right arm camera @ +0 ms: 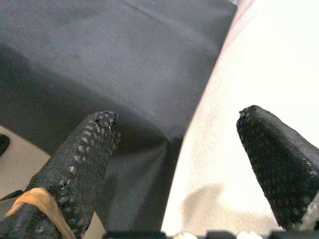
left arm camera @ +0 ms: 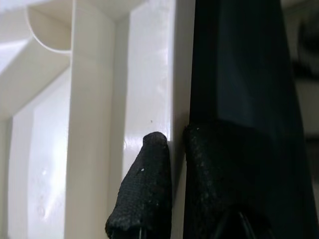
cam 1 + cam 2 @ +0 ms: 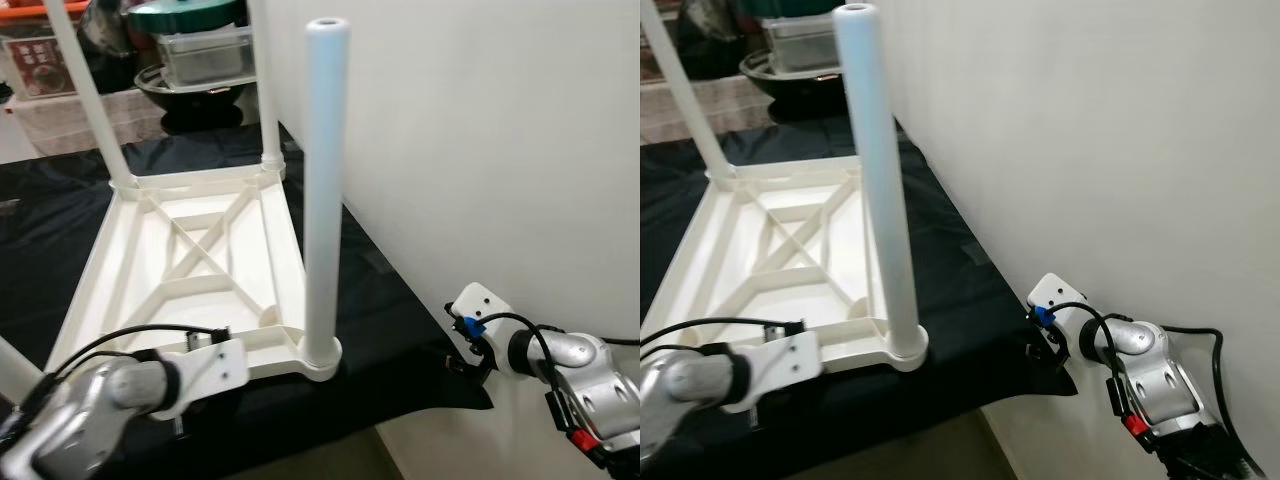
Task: Building children table
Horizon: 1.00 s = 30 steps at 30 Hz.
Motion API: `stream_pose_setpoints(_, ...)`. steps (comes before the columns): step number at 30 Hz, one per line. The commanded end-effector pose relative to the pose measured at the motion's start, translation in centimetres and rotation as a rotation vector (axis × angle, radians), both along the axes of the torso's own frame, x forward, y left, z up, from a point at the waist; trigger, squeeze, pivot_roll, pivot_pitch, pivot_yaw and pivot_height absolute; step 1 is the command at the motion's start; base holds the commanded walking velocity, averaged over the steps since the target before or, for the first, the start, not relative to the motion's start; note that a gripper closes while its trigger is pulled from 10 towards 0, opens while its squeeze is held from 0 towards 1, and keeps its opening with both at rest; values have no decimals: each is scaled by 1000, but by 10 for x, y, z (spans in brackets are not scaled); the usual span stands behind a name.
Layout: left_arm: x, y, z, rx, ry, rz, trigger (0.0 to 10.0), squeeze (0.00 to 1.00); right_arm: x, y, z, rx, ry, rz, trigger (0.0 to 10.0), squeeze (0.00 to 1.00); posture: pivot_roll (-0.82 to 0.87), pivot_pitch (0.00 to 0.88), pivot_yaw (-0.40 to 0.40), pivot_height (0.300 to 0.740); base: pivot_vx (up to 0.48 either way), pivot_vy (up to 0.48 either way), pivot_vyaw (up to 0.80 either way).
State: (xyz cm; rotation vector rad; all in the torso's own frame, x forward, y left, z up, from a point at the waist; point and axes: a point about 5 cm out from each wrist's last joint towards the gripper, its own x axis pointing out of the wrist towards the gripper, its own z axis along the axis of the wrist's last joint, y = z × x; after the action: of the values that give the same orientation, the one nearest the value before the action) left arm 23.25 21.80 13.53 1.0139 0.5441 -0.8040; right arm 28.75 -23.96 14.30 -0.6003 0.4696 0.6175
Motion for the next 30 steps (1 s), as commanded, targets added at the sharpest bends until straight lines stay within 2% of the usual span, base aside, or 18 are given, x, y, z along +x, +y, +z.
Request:
stream_pose_setpoints(1, -8, 39, -13, 122, 70, 120, 1725, 0, -1, 1, -1, -8, 7, 13, 10000, 408, -85, 77, -43, 740, 0, 0, 0)
stream_pose_setpoints(2, -8, 39, -13, 122, 70, 120, 1725, 0, -1, 1, -1, -8, 7, 13, 10000, 408, -85, 77, -43, 740, 0, 0, 0)
stream_pose_setpoints(3, -17, 49, -16, 144, 110, 107, 3608, 0, 0, 1, -1, -8, 7, 13, 10000, 400, -81, 80, -45, 740, 0, 0, 0)
stream_pose_setpoints(4, -24, 56, -17, 158, 140, 95, 3608, 0, 0, 0, -1, -9, 7, 12, 10000, 400, -81, 80, -45, 740, 0, 0, 0)
stream_pose_setpoints(5, -24, 56, -17, 158, 140, 95, 3608, 0, 0, 0, -1, -9, 7, 12, 10000, 400, -81, 80, -45, 740, 0, 0, 0)
stream_pose_setpoints(6, -31, 69, -19, 196, 166, 100, 9255, 0, 1, 0, -1, -10, 7, 11, 10000, 388, -77, 83, -45, 740, 0, 0, 0)
stream_pose_setpoints(7, -31, 69, -19, 196, 166, 100, 9255, 0, 1, 0, -1, -10, 7, 11, 10000, 388, -77, 83, -45, 740, 0, 0, 0)
stream_pose_setpoints(8, -35, 88, -18, 263, 171, 125, 10000, 0, 1, 0, -1, -9, 9, 10, 10000, 384, -74, 85, -44, 740, 0, 0, 0)
stream_pose_setpoints(10, -35, 88, -18, 263, 171, 125, 10000, 0, 1, 0, -1, -9, 9, 10, 10000, 384, -74, 85, -44, 740, 0, 0, 0)
stream_pose_setpoints(11, -36, 106, -16, 326, 154, 157, 10000, 0, 0, 0, -2, -12, 12, 11, 10000, 380, -75, 85, -44, 740, 0, 0, 0)
stream_pose_setpoints(14, -36, 106, -16, 326, 154, 157, 10000, 0, 0, 0, -2, -12, 12, 11, 10000, 380, -75, 85, -44, 740, 0, 0, 0)
stream_pose_setpoints(15, -37, 117, -14, 367, 140, 178, 10000, 0, 0, 0, -3, -14, 14, 12, 10000, 380, -76, 86, -43, 740, 0, 0, 0)
stream_pose_setpoints(18, -37, 164, -5, 572, 63, 311, 10000, 0, -2, -1, -4, -19, 20, 12, 10000, 369, -83, 87, -43, 740, 0, 0, 0)
stream_pose_setpoints(22, -37, 164, -5, 572, 63, 311, 10000, 0, -2, -1, -4, -19, 20, 12, 10000, 369, -83, 87, -43, 740, 0, 0, 0)
stream_pose_setpoints(23, -39, 171, -3, 605, 53, 329, 10000, 0, -2, -1, -4, -20, 21, 13, 10000, 369, -83, 87, -43, 740, 0, 0, 0)
stream_pose_setpoints(28, -39, 173, -3, 602, 45, 347, 10000, 0, -2, -2, -3, -21, 20, 13, 10000, 365, -86, 87, -42, 740, 0, 0, 0)
stream_pose_setpoints(29, -39, 170, -5, 558, 43, 361, 10000, 1000, -2, -2, -3, -21, 19, 13, 10000, 365, -86, 85, -46, 740, 0, 0, 0)
stream_pose_setpoints(30, -39, 170, -5, 558, 43, 361, 10000, 1000, -2, -2, -3, -21, 19, 13, 10000, 365, -86, 85, -46, 740, 0, 0, 0)
